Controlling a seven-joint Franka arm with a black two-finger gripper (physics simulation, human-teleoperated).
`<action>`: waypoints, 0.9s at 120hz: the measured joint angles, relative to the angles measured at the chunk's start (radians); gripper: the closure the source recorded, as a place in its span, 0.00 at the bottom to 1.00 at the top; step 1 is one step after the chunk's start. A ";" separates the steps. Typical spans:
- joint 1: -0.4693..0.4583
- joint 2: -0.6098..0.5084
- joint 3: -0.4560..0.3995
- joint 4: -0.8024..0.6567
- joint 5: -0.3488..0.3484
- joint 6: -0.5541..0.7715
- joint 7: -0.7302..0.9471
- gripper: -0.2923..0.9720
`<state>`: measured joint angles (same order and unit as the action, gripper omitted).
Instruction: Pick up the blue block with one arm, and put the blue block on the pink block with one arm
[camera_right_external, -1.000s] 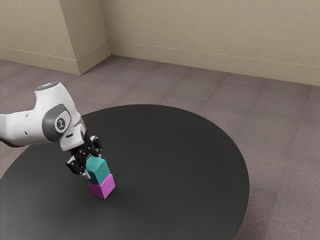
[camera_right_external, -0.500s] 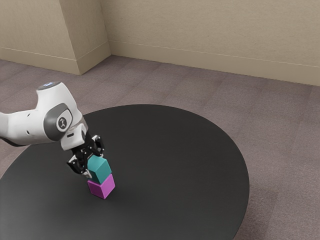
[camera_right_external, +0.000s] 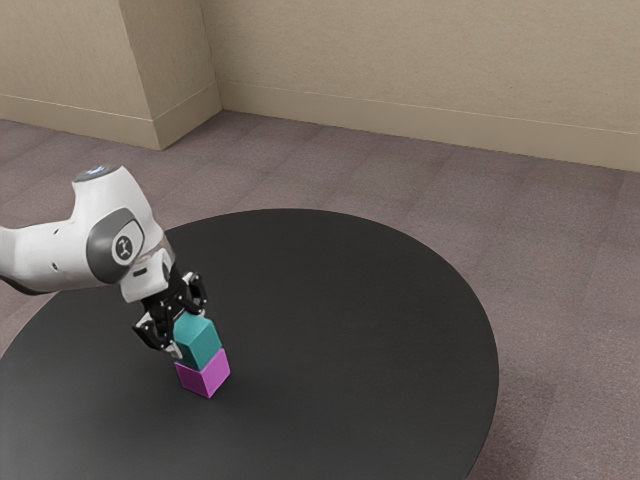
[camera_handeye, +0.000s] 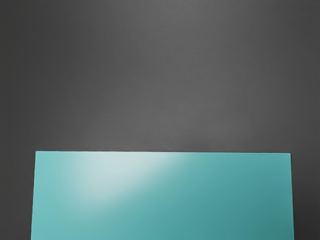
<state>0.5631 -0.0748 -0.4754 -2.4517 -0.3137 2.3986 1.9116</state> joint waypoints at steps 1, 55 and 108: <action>0.000 0.000 0.000 0.000 0.000 0.000 -0.001 0.45; 0.001 -0.015 -0.001 0.007 0.002 -0.004 -0.029 0.28; -0.011 -0.281 0.012 0.287 -0.069 -0.456 -0.105 0.24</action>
<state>0.5517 -0.3562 -0.4639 -2.1651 -0.3827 1.9428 1.8063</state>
